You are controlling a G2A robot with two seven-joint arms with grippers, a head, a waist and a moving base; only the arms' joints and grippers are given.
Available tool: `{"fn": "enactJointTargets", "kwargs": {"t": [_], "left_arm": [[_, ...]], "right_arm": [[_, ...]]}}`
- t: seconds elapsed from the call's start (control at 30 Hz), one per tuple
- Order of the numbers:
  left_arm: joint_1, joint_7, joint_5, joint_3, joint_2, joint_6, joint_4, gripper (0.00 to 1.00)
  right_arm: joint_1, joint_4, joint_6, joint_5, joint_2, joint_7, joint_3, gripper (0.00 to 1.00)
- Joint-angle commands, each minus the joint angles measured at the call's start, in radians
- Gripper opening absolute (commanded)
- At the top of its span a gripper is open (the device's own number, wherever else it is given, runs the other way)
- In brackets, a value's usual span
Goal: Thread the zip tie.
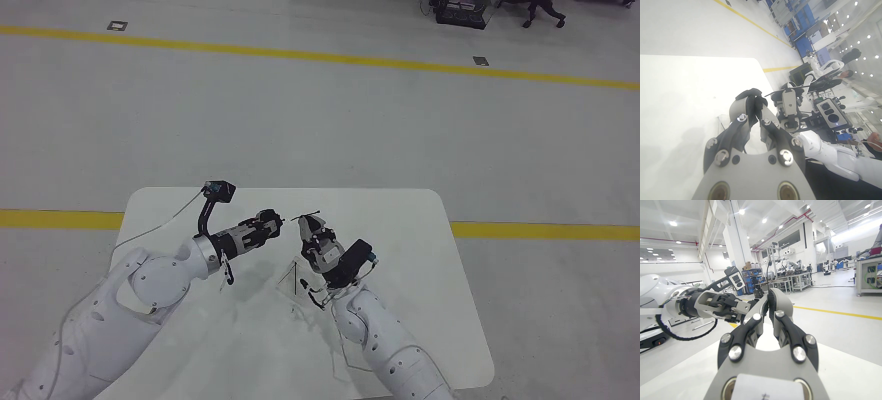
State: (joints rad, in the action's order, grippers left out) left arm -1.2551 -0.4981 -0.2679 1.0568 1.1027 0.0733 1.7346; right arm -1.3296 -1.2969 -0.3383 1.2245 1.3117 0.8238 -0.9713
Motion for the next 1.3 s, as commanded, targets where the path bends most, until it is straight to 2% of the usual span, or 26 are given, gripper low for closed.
{"fn": "enactJointTargets", "kwargs": {"t": [0.0,0.2,0.53,1.27], "left_arm": [[0.0,0.0,0.0,0.0,0.0,0.0,0.0,0.0],[0.0,0.0,0.0,0.0,0.0,0.0,0.0,0.0],[0.0,0.0,0.0,0.0,0.0,0.0,0.0,0.0],[0.0,0.0,0.0,0.0,0.0,0.0,0.0,0.0]], "right_arm": [[0.003,0.008,-0.002,0.008,0.002,0.027,0.004,0.0],[0.034,0.065,-0.002,0.019,0.011,0.093,0.036,0.0],[0.088,0.16,-0.001,0.028,0.03,0.139,0.075,0.0],[0.108,0.208,0.019,0.045,0.058,0.172,0.082,0.0]]}}
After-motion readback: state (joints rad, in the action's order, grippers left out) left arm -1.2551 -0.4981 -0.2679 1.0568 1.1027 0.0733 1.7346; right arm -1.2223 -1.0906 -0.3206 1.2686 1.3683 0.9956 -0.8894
